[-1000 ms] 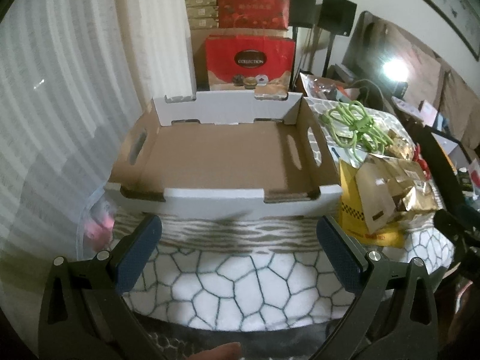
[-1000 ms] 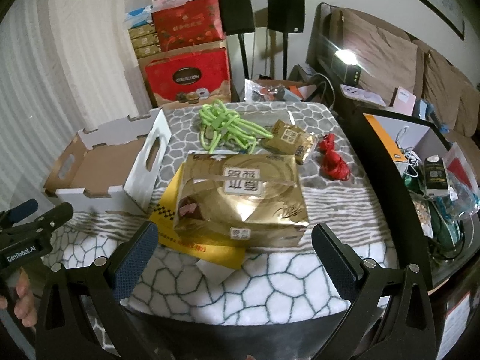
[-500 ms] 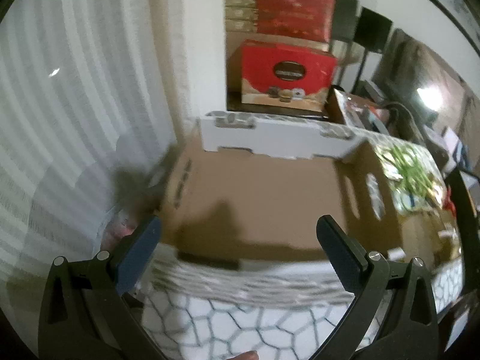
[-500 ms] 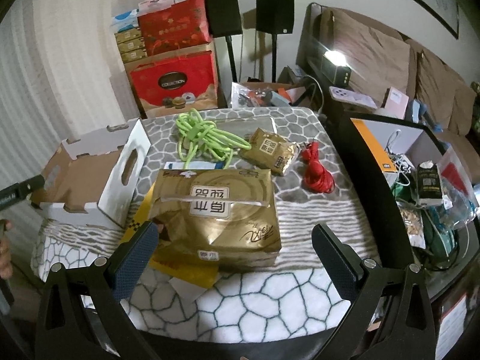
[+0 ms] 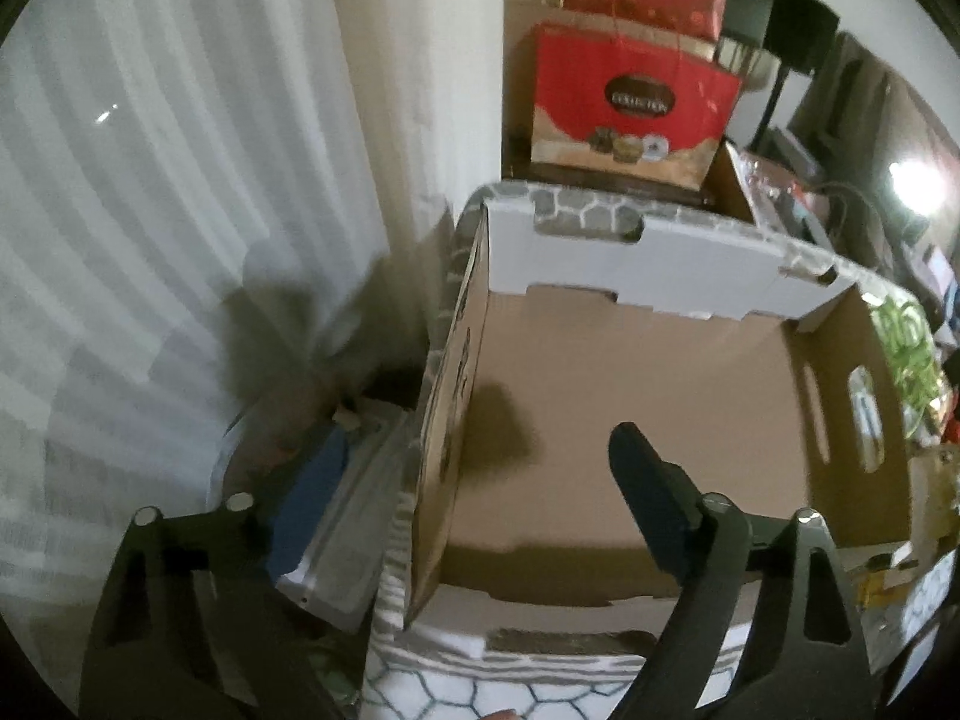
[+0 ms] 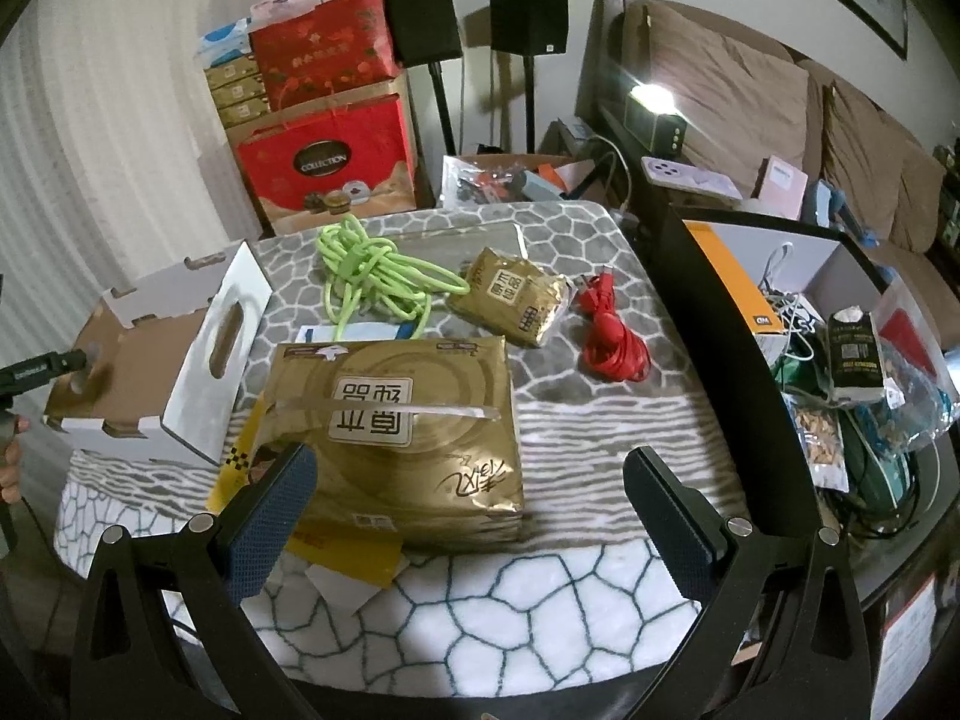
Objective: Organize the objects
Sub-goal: 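Grasp the side wall of the white cardboard tray with the left gripper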
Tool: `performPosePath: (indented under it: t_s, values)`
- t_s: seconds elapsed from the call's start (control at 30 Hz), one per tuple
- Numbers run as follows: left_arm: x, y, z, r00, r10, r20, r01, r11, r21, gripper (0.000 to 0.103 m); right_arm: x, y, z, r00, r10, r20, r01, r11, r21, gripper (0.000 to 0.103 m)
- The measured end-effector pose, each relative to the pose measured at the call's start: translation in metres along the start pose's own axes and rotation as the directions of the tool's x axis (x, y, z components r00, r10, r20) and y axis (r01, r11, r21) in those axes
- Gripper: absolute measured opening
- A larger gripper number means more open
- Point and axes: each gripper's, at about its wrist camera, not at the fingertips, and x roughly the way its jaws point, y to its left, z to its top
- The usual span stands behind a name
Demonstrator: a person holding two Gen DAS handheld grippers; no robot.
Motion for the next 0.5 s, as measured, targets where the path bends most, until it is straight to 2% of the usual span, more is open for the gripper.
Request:
performPosePath:
  t_s: [0.03,0.17,0.23,0.3,0.37,0.5]
  values:
    - [0.005,0.001,0.0,1.0,0.002,-0.016,-0.002,1.0,0.006,0.073,0.0,-0.001,0.0,1.0,0.0,0.0,0.0,1.0,0.001,0.103]
    - [0.02,-0.002,-0.007,0.998,0.023,-0.065,-0.02,0.998,0.051,0.057,0.0,-0.003,-0.001,1.0,-0.004,-0.001,0.004,1.0,0.008,0.103]
    - [0.028,-0.003,-0.011,0.996,0.037,-0.082,-0.031,0.997,0.075,0.04,0.001,-0.004,-0.001,1.0,-0.003,-0.006,0.003,1.0,0.012,0.103]
    - [0.034,-0.002,-0.015,0.995,0.02,-0.101,-0.012,0.997,0.076,0.03,0.003,-0.004,-0.001,1.0,0.001,-0.011,-0.001,1.0,0.015,0.103]
    - [0.033,0.002,-0.015,0.995,-0.011,-0.1,0.018,0.997,0.07,0.025,0.003,-0.003,-0.002,1.0,0.003,-0.014,-0.003,1.0,0.013,0.103]
    - [0.033,0.007,-0.015,0.994,-0.022,-0.105,0.031,0.996,0.085,0.011,0.003,-0.001,-0.003,1.0,0.003,-0.015,-0.002,1.0,0.004,0.103]
